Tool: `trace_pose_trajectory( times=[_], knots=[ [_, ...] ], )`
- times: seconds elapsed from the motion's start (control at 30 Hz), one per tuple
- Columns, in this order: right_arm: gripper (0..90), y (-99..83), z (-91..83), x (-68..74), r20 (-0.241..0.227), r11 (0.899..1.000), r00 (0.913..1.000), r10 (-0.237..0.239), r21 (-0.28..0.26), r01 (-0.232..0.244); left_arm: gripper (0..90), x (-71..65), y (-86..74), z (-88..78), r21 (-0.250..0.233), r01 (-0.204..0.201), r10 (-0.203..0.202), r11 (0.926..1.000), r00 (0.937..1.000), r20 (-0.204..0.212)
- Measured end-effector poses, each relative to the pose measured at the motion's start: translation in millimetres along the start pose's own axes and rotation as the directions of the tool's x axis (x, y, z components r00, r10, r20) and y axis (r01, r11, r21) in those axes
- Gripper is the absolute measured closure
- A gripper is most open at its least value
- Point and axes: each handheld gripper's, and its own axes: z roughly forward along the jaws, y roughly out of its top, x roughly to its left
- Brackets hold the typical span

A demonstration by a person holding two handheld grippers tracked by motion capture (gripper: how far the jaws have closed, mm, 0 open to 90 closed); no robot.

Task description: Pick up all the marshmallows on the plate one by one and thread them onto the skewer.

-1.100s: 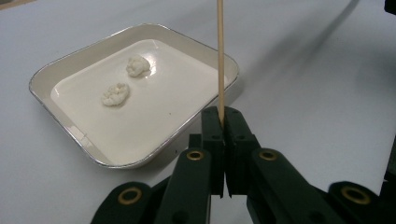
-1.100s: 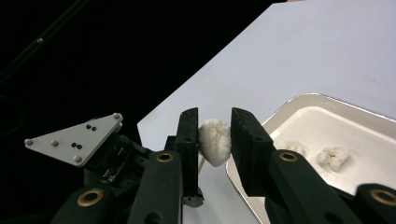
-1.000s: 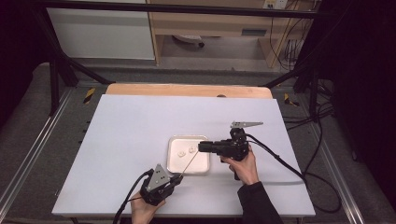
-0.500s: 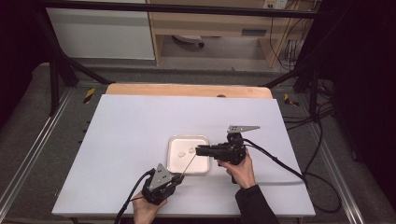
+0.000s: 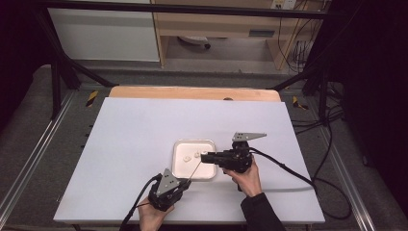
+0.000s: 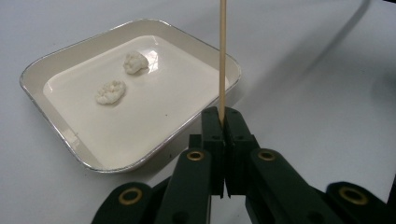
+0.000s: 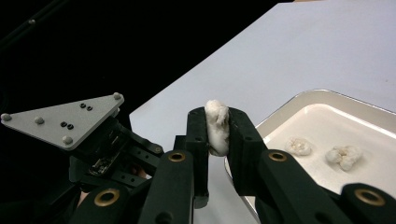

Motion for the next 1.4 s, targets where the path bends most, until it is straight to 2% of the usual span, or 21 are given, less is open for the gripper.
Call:
trace_pose_trajectory(
  times=[0.77, 0.8, 0.83, 0.87, 0.9, 0.97, 1.07, 1.2, 1.23, 1.3, 1.33, 1.37, 1.4],
  knots=[
    [80.9, -4.3, 1.4, 2.0, 0.000, 1.000, 0.9999, -0.013, 0.024, 0.013, 88.5, -1.7, 3.2, 0.9, -0.023, 0.014, -0.014, 0.9996, 0.9998, 0.014],
    [80.9, -4.9, 1.7, 2.1, 0.001, 0.999, 0.9999, -0.014, 0.029, 0.014, 88.5, -1.4, 3.4, 0.5, -0.034, 0.020, -0.019, 0.9992, 0.9997, 0.017],
    [80.7, -8.0, 6.5, 1.7, -0.003, 0.997, 1.0000, -0.006, 0.081, 0.006, 88.5, -1.4, 4.7, -1.1, -0.061, 0.029, -0.027, 0.9977, 0.9991, 0.034],
    [80.7, -8.0, 6.5, 1.7, -0.003, 0.997, 1.0000, -0.006, 0.081, 0.006, 88.5, -1.9, 6.8, -2.2, -0.069, 0.031, -0.029, 0.9971, 0.9991, 0.031],
    [80.5, -15.0, 15.0, 1.9, -0.006, 0.993, 0.9999, -0.014, 0.113, 0.014, 88.4, -3.8, 10.7, -3.3, -0.062, 0.013, -0.013, 0.9980, 0.9999, 0.001],
    [80.4, -16.2, 16.5, 2.4, -0.014, 0.994, 0.9999, -0.009, 0.107, 0.011, 88.4, -5.1, 13.7, -3.8, -0.058, 0.000, -0.002, 0.9983, 0.9998, -0.022],
    [80.0, -17.4, 19.0, 1.6, -0.022, 0.995, 0.9998, -0.002, 0.101, 0.004, 88.3, -1.2, 14.8, -3.5, -0.057, 0.027, -0.027, 0.9980, 0.9996, 0.001],
    [78.9, -21.8, 24.2, 3.0, -0.017, 0.992, 0.9998, -0.010, 0.128, 0.012, 88.2, -1.6, 14.3, -0.1, -0.055, 0.032, -0.032, 0.9980, 0.9995, -0.002],
    [77.5, -22.1, 24.0, 3.1, -0.011, 0.992, 0.9998, -0.014, 0.126, 0.015, 88.2, -0.9, 13.4, -0.3, -0.051, 0.033, -0.033, 0.9981, 0.9994, -0.007],
    [65.7, -20.7, 22.0, 3.7, 0.012, 0.994, 0.9995, -0.031, 0.104, 0.029, 88.2, 3.1, 10.1, -2.8, -0.049, 0.043, -0.044, 0.9979, 0.9989, -0.014],
    [65.0, -19.0, 20.1, 4.2, 0.014, 0.995, 0.9993, -0.036, 0.098, 0.034, 88.2, 6.1, 7.6, -4.7, -0.053, 0.060, -0.061, 0.9968, 0.9981, -0.012],
    [58.8, -15.3, 15.5, 5.0, 0.033, 0.995, 0.9975, -0.063, 0.085, 0.060, 88.2, 9.4, 5.1, -7.1, -0.053, 0.069, -0.070, 0.9962, 0.9974, -0.016],
    [58.8, -15.3, 15.5, 5.0, 0.033, 0.995, 0.9975, -0.063, 0.085, 0.060, 88.2, 12.1, 2.4, -9.6, -0.053, 0.080, -0.081, 0.9954, 0.9965, -0.021]
  ],
)
